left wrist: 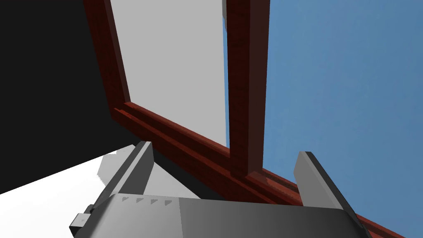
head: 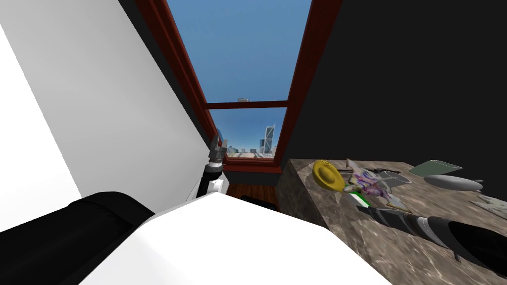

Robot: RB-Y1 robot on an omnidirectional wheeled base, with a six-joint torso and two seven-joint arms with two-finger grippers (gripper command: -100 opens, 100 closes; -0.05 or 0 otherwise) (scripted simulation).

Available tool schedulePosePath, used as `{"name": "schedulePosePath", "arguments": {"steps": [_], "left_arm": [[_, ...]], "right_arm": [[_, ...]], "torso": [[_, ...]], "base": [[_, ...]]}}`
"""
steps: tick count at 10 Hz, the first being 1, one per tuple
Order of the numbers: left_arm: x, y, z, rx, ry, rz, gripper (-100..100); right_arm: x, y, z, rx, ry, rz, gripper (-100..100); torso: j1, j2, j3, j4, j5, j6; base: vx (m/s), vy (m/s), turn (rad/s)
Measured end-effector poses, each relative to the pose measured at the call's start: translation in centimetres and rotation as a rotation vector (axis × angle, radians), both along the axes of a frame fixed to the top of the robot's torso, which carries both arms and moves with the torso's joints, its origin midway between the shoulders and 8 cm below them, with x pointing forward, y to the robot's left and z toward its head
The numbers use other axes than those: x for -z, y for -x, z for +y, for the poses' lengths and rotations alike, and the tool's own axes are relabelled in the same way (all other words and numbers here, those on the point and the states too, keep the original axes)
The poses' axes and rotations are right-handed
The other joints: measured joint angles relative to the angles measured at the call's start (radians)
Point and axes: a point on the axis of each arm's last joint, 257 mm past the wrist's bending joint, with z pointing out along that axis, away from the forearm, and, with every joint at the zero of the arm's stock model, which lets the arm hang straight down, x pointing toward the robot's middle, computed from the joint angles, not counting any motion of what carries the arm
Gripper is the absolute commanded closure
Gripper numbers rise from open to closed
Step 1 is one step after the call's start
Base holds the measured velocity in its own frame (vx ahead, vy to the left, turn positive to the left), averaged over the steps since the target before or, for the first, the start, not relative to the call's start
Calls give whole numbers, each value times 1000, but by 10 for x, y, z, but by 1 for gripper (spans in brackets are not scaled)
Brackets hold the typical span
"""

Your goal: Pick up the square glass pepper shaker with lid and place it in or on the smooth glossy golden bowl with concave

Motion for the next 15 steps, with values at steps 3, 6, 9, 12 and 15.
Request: {"name": "schedulePosePath", "arguments": {"steps": [3,6,9,12,15], "left_arm": [[0,0,0,0,0,0,0],[0,0,0,0,0,0,0],[0,0,0,0,0,0,0],[0,0,0,0,0,0,0],[0,0,0,0,0,0,0]], "right_arm": [[-18,-11,6,-45,24,7,100],[-32,-18,14,-93,43,27,100],[-44,-24,24,-126,55,43,100],[-56,-27,33,-165,69,63,100],[-61,-30,36,-178,77,65,-100]], "torso": [[3,-1,0,1,2,-3],[3,-11,-6,-1,0,-10],[3,-18,-10,-2,0,-14],[1,-21,-12,-2,0,-15],[2,-17,-9,-1,0,-14]], "base": [[60,-17,18],[94,-18,32],[96,-14,49],[88,-23,30],[14,-3,6]]}}
